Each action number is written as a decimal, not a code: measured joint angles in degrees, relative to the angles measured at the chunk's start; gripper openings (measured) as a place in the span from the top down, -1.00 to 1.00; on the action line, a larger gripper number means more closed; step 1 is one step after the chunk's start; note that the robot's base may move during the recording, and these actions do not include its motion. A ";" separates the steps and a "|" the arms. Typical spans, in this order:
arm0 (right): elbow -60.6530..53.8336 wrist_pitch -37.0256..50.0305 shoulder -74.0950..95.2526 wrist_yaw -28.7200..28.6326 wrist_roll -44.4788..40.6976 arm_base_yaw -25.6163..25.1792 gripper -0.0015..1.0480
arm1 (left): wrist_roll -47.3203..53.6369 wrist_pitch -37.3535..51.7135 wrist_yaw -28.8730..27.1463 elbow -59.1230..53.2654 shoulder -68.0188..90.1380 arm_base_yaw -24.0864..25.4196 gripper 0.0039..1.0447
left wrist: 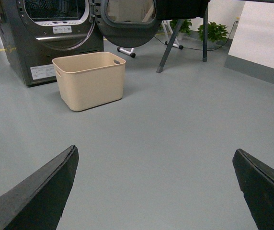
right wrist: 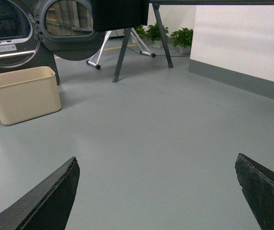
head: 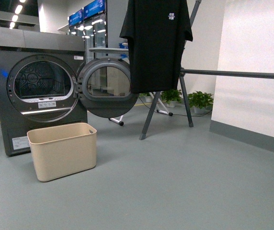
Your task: Move hamper under clothes hanger
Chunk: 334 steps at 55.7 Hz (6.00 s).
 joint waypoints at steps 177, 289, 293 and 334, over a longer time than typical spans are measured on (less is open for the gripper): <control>0.02 0.04 0.00 0.02 0.00 0.04 -0.85 | 0.00 0.00 -0.07 0.00 0.02 0.00 -0.88; 4.46 -8.33 7.23 -6.36 0.39 -2.69 -0.85 | -5.73 -10.93 -15.08 8.55 17.86 -0.66 -0.88; 10.47 -3.52 25.05 -9.66 1.09 -5.25 -0.85 | -5.75 -4.98 -14.64 15.04 32.59 1.31 -0.88; 55.54 14.38 111.34 2.49 5.88 9.51 -0.85 | 4.07 16.52 -9.88 63.43 118.49 -2.45 -0.88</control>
